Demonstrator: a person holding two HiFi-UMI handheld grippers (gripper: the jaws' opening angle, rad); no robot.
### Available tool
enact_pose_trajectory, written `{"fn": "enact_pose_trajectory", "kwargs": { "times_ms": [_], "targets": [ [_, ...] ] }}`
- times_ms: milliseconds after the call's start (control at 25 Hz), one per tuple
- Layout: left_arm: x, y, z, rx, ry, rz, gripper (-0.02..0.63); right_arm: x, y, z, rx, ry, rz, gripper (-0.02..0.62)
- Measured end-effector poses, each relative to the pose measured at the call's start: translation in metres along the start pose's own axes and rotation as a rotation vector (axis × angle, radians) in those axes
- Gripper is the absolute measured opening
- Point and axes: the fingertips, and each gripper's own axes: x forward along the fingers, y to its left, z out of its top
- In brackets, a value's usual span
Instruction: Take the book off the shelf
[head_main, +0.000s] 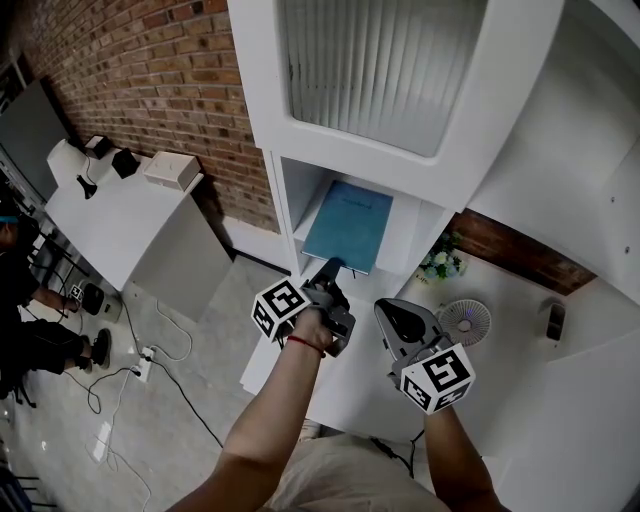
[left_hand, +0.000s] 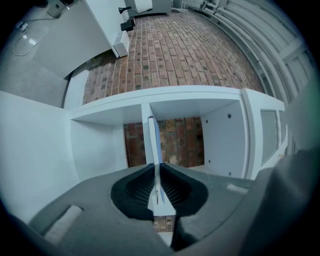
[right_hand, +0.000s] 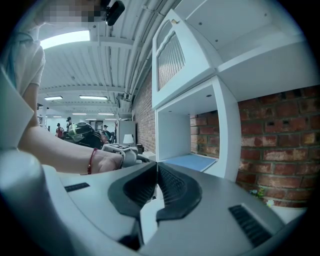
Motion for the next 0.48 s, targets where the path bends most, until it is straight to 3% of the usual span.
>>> {"fn": "enact_pose_trajectory", "kwargs": {
  "times_ms": [480],
  "targets": [
    [-0.033,0.002,-0.008,-0.004,0.003,-0.026,0.044,0.007,0.008,-0.004,0.012,0.006,0.013,0.018]
  ]
}}
